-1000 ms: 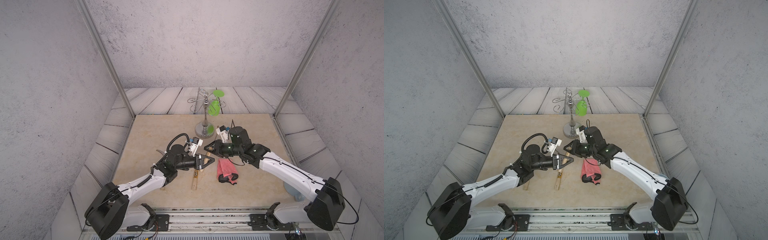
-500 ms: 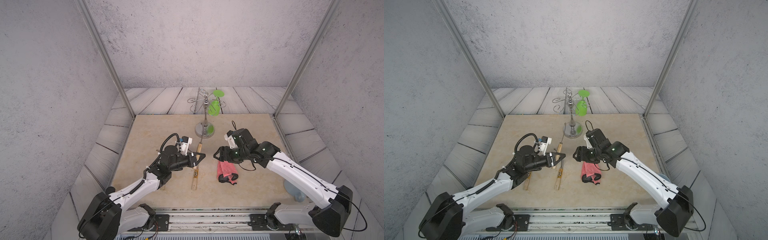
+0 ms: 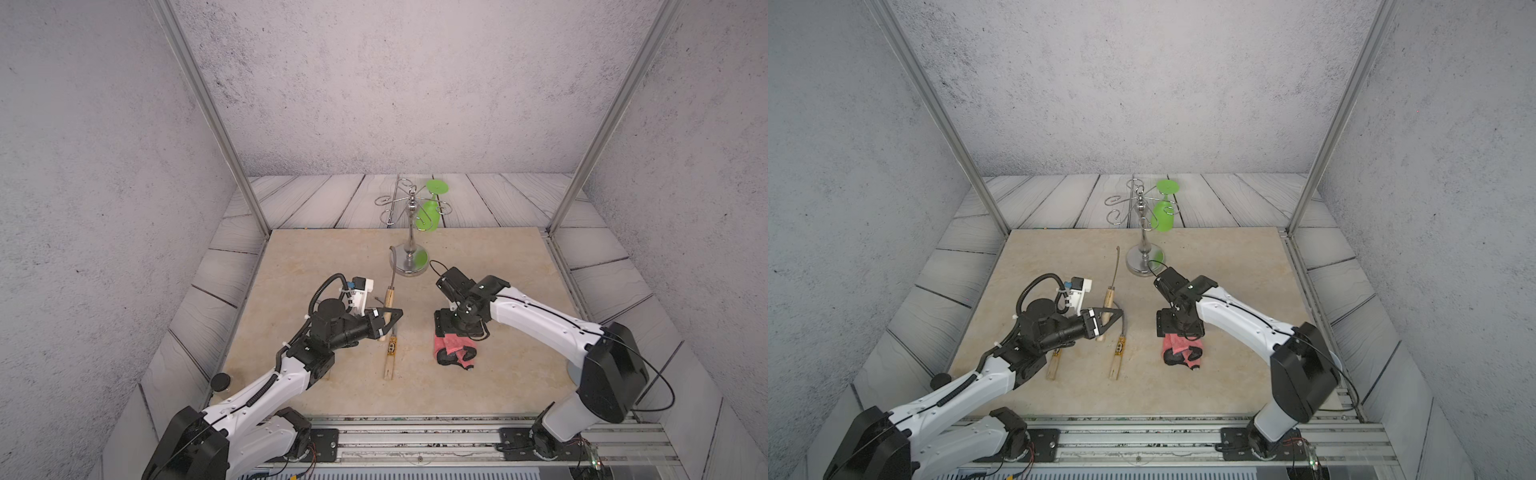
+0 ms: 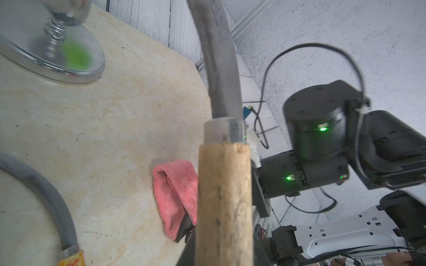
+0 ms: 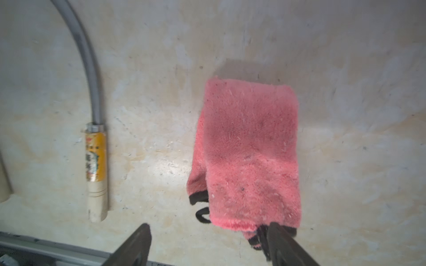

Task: Wipe small sickles with rags
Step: Pick up the rag from the center of the board.

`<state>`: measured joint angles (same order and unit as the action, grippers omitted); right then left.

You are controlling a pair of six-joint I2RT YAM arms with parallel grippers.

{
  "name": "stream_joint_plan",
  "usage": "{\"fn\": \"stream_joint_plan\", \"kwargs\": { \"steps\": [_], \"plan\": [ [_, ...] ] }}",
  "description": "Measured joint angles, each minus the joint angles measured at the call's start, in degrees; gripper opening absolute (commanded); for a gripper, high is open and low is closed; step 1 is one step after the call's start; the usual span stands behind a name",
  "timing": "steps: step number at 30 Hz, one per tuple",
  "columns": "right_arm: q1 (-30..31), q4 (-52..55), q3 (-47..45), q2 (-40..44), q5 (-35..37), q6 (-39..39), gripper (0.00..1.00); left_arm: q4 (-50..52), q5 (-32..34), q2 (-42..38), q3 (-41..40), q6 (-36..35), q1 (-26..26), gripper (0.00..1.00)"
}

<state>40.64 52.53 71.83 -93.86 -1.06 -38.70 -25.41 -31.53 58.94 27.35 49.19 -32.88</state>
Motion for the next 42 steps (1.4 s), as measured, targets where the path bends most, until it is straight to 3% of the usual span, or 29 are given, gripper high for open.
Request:
{"fn": "stream_joint_plan", "kwargs": {
  "steps": [14, 42],
  "plan": [
    [-0.2, -2.6, 4.9, -16.8, -0.2, 0.3, 0.72, 2.1, 0.2, -2.3, -1.4, 0.3, 1.6, 0.0],
    [-0.2, 4.5, 3.3, -10.5, 7.6, -0.3, 0.81, 1.1, -1.3, -0.3, -1.4, 0.8, 2.0, 0.0]
  ]
}}
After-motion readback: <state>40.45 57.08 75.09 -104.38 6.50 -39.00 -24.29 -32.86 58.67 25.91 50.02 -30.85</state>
